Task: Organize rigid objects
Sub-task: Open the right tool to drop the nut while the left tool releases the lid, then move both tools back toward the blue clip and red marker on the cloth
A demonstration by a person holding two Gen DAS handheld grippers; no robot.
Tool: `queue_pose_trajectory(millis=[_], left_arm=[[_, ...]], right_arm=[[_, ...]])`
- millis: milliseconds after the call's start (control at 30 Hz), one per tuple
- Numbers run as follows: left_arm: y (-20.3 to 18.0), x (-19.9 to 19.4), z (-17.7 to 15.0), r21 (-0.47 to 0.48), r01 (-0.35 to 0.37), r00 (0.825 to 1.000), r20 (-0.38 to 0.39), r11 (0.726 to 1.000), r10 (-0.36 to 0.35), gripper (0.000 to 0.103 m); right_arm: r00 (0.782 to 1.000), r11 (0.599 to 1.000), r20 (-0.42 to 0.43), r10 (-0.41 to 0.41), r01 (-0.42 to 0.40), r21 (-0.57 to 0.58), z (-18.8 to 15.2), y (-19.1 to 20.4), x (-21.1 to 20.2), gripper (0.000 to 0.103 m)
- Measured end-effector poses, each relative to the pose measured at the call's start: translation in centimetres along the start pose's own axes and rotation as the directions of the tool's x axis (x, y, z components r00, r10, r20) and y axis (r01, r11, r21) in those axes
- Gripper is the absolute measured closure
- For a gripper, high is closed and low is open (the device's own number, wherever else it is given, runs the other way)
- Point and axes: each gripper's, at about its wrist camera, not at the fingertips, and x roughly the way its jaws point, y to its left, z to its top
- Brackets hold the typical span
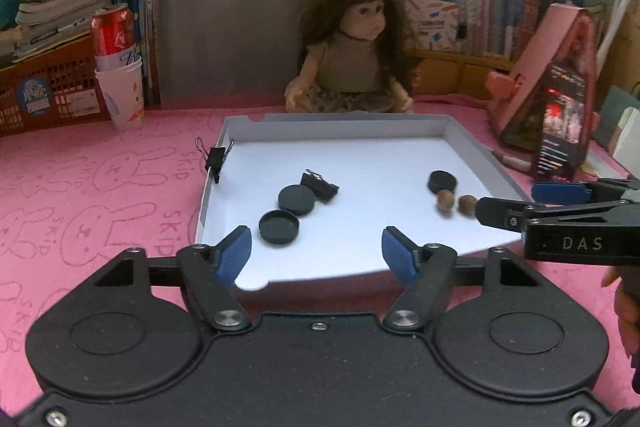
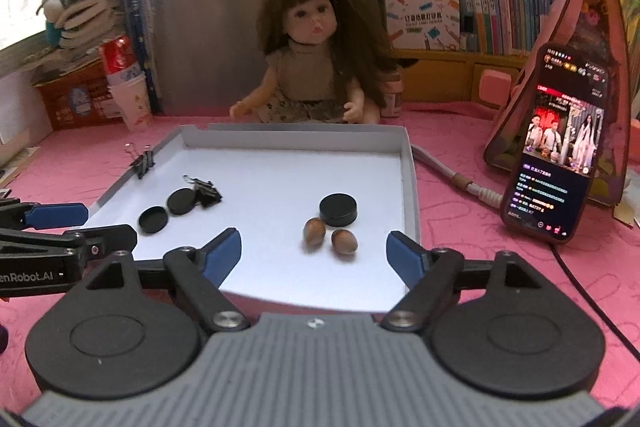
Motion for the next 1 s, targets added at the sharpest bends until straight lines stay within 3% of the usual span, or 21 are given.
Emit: queue_pose_trajectory(millis=[333, 567, 1000], left_arm=[[-0.7, -4.6, -2.3, 0.027, 0.019, 0.999, 0.046, 0.999, -0.02, 0.025], [-0.5, -7.2, -4.6, 0.032, -0.012, 0.997, 0.08, 0.999, 0.01, 0.022], [-0.4, -10.0, -9.4, -0.02, -0.012, 0.998, 0.056, 1.0, 0.013, 0.021]], right_arm=[[0.998, 0.999, 0.054, 0.039, -0.038, -0.025, -2.2, 0.9, -3.9, 0.006], [0.996, 0.998, 0.08, 0.03, -0.026, -0.058, -4.0, 1.4, -6.2, 0.005], [0.998, 0.999, 0.055, 0.017, -0.015, -0.048, -7.9, 1.9, -7.6, 0.004]])
